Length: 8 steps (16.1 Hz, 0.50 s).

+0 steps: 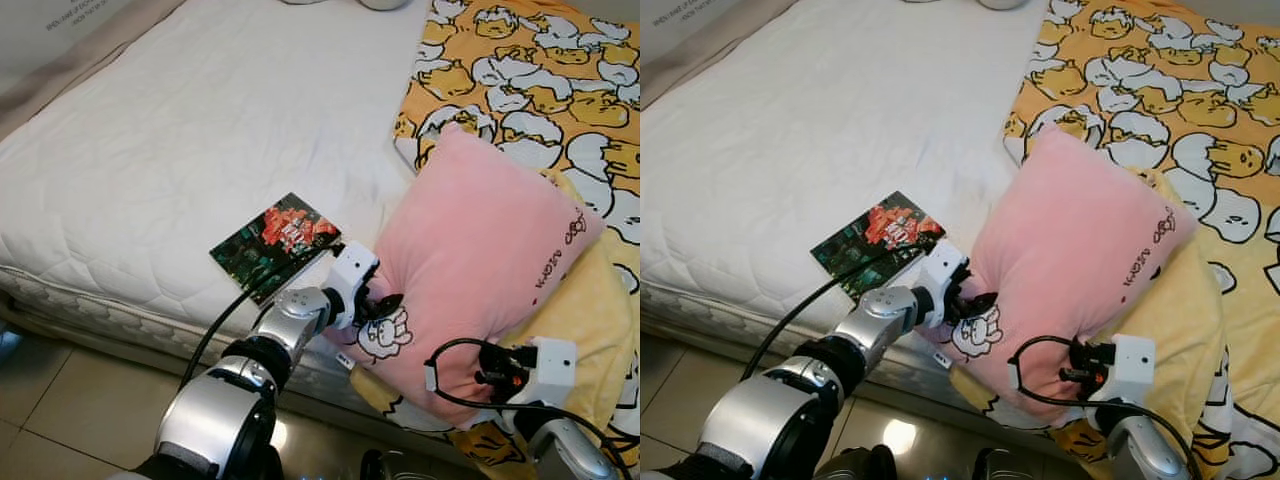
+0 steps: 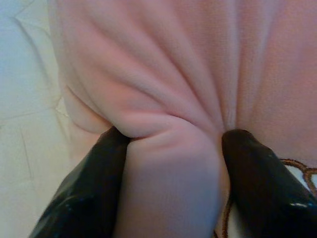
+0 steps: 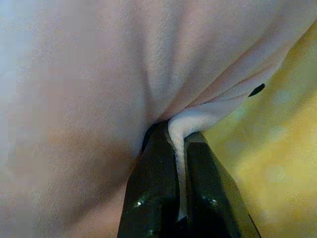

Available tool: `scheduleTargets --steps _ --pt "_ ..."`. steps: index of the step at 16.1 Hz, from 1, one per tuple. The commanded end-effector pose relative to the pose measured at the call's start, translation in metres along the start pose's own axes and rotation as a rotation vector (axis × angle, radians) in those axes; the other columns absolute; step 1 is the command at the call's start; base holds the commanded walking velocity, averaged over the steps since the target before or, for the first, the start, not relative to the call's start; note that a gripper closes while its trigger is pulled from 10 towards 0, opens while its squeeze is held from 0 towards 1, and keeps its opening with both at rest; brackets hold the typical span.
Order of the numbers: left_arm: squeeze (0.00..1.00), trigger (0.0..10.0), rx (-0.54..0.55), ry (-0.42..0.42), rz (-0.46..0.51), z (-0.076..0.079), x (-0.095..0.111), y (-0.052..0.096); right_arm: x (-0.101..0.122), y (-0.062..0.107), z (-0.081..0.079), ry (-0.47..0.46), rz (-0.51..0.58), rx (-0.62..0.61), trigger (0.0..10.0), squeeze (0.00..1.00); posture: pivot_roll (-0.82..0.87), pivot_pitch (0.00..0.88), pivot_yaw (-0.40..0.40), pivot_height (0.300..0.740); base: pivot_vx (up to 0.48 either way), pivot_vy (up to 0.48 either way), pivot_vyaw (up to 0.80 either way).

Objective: Clean up the room

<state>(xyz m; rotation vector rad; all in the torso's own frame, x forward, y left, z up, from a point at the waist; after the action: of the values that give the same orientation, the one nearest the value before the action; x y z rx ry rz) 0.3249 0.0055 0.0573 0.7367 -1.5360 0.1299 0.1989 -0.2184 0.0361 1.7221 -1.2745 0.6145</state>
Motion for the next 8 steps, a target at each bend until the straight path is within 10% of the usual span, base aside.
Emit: scheduleTargets --steps 1,8 --pt "0.00 0.0 -0.135 0.105 0.019 0.054 -0.001 -0.021 -0.003 -0.002 0.000 -0.041 -0.013 -0.004 0.0 0.00 -0.24 0.170 0.013 0.740 0.000 0.000 0.00" --pt "0.00 0.0 -0.095 0.209 0.092 0.046 0.007 -0.021 0.004 -0.018 0.001 -0.052 0.002 -0.002 0.0 0.00 -0.20 0.144 0.013 0.740 0.000 0.000 0.00"
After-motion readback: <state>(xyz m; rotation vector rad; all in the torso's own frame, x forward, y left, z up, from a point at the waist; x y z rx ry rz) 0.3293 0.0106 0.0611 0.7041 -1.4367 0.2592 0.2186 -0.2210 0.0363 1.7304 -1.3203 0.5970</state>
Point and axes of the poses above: a point about 5 cm out from each wrist's last joint towards the gripper, its own y axis pointing back from the gripper into the wrist, its own x axis along the axis of the wrist's last joint, z = x × y, the point moved 1 cm from there along -y, pointing out of the wrist towards the gripper, and after that the axes turned 15 degrees about -y, right-handed, at the moved point
